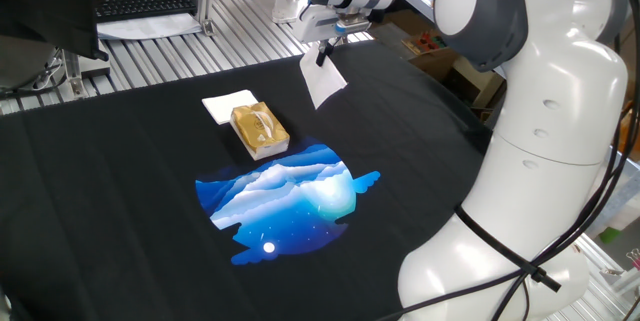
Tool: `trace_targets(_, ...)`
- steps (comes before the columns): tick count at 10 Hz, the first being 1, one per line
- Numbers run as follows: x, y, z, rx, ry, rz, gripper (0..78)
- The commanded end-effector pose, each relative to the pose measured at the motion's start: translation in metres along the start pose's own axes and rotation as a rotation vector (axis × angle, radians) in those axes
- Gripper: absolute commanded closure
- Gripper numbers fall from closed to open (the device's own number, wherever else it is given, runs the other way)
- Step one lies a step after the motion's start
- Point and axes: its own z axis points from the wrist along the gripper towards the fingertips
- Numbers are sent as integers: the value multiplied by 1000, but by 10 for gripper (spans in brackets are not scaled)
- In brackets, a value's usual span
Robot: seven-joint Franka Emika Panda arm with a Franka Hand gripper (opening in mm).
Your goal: Pull out a napkin
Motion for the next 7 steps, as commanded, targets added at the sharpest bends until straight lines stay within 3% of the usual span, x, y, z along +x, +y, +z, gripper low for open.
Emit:
trace_targets(1, -1, -1, -2, 1, -5, 1, 1)
trace_targets(7, -1, -1, -2, 1, -5, 1, 1)
